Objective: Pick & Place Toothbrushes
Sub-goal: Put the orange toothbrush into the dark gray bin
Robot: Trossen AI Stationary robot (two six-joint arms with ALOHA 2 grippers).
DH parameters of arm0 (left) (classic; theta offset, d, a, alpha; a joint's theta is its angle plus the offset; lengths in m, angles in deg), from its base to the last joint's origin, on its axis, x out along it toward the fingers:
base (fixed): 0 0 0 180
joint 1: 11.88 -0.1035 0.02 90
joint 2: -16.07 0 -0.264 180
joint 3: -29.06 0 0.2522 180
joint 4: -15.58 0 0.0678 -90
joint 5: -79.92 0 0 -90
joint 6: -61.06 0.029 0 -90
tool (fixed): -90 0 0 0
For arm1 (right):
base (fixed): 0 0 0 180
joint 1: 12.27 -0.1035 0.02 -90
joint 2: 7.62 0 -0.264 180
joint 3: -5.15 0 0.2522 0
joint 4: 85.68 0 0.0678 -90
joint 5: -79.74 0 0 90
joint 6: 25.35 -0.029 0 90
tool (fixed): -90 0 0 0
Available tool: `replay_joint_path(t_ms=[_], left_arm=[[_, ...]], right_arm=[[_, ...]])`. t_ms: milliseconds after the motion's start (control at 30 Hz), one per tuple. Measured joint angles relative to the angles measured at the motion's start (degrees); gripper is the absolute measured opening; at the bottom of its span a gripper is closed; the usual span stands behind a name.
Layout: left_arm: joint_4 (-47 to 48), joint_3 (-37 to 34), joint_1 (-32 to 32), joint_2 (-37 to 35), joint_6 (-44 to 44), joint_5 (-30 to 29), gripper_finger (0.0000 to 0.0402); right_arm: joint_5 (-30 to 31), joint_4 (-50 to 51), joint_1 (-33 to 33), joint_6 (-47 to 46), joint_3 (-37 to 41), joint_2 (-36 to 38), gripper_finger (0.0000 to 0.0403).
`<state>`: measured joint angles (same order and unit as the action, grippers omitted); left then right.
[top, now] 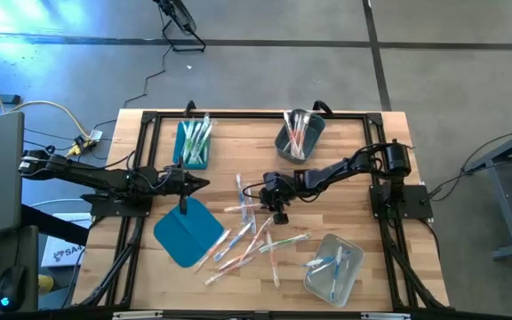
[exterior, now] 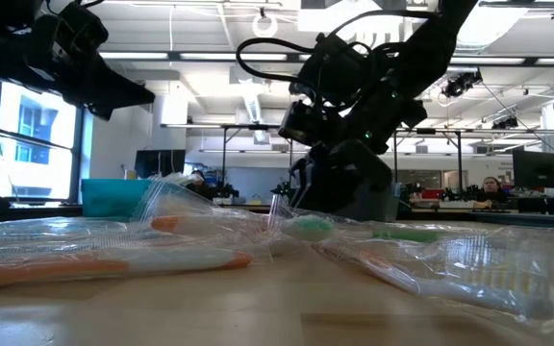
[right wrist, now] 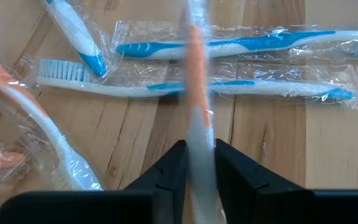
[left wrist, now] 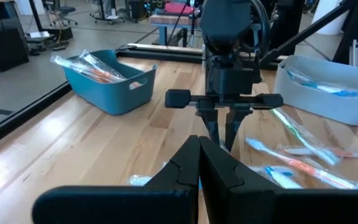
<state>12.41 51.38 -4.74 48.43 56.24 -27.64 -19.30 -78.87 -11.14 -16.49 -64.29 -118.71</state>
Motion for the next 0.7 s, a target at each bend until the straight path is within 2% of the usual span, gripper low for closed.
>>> replay_joint_path(t_ms=[167, 333, 600, 700], left_arm=[[0.0, 0.0, 0.02, 0.0, 0.0, -0.93, 0.0], [-0.04, 0.0, 0.0, -0.49, 0.02, -3.83, 0.0], [0.36, 0.0, 0.02, -3.53, 0.02, -4.18, 0.0], [0.43, 0.0, 0.01, -4.88, 0.02, -4.19, 0.0]], right_arm=[[0.0, 0.15, 0.0, -0.02, 0.0, 0.0, 0.0023], [1.33, 2.42, -0.18, -0.34, 0.08, 1.6, 0.0019], [5.03, 11.33, -0.39, -1.32, 0.09, 13.0, 0.0019], [8.21, 14.57, -0.39, -2.9, 0.09, 18.75, 0.0019]])
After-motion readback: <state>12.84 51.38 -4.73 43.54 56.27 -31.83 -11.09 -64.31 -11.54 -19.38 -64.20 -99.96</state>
